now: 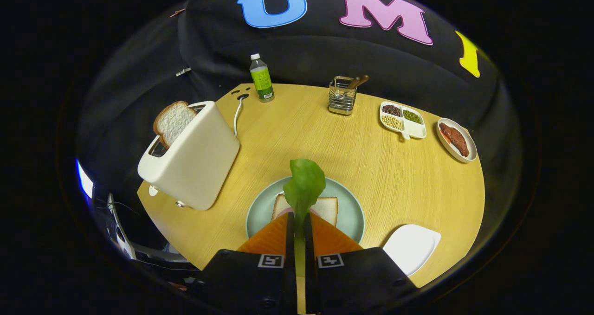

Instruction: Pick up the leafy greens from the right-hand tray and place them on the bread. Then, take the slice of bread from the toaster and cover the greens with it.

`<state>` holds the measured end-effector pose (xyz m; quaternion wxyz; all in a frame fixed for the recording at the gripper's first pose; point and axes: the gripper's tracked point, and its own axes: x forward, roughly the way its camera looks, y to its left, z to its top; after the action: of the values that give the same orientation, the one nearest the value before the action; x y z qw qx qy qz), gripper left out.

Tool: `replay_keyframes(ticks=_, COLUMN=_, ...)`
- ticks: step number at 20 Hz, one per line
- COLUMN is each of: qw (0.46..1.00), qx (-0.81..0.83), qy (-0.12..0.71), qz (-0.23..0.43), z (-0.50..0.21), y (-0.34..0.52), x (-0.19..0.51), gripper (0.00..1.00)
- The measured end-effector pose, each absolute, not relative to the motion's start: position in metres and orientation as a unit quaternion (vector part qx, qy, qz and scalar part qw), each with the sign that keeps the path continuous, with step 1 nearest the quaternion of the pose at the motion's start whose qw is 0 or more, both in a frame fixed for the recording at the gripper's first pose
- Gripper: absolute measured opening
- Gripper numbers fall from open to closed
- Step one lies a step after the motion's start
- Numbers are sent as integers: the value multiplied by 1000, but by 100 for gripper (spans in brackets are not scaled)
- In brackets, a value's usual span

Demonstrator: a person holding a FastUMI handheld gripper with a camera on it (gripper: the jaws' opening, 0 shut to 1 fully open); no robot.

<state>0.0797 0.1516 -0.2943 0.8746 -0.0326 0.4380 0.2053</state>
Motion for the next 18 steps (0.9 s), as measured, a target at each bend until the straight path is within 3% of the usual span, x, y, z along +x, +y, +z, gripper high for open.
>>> replay_keyframes(ticks=5, qw=869, qx=-33, qy=451, qz=198, z=-308, y=160, x=84, gripper=22)
replay_keyframes(ticks=7, qw=868, qx=-40, qy=455, qz=192, z=-315, y=158, x=86, gripper=31)
replay_keyframes(ticks=11, qw=866, qx=-43, qy=461, qz=188, z=-322, y=155, x=88, gripper=57)
replay_keyframes(ticks=12, qw=867, qx=-44, qy=460, qz=187, z=-322, y=156, x=88, gripper=71)
replay_keyframes(ticks=13, qw=869, qx=-43, qy=456, qz=189, z=-319, y=158, x=88, gripper=76)
replay_keyframes(ticks=15, qw=873, qx=-35, qy=445, qz=194, z=-310, y=164, x=87, gripper=95)
replay_keyframes(ticks=16, qw=878, qx=-32, qy=436, qz=195, z=-304, y=167, x=89, gripper=100)
replay_keyframes(ticks=18, qw=890, qx=-41, qy=407, qz=201, z=-284, y=174, x=93, gripper=99)
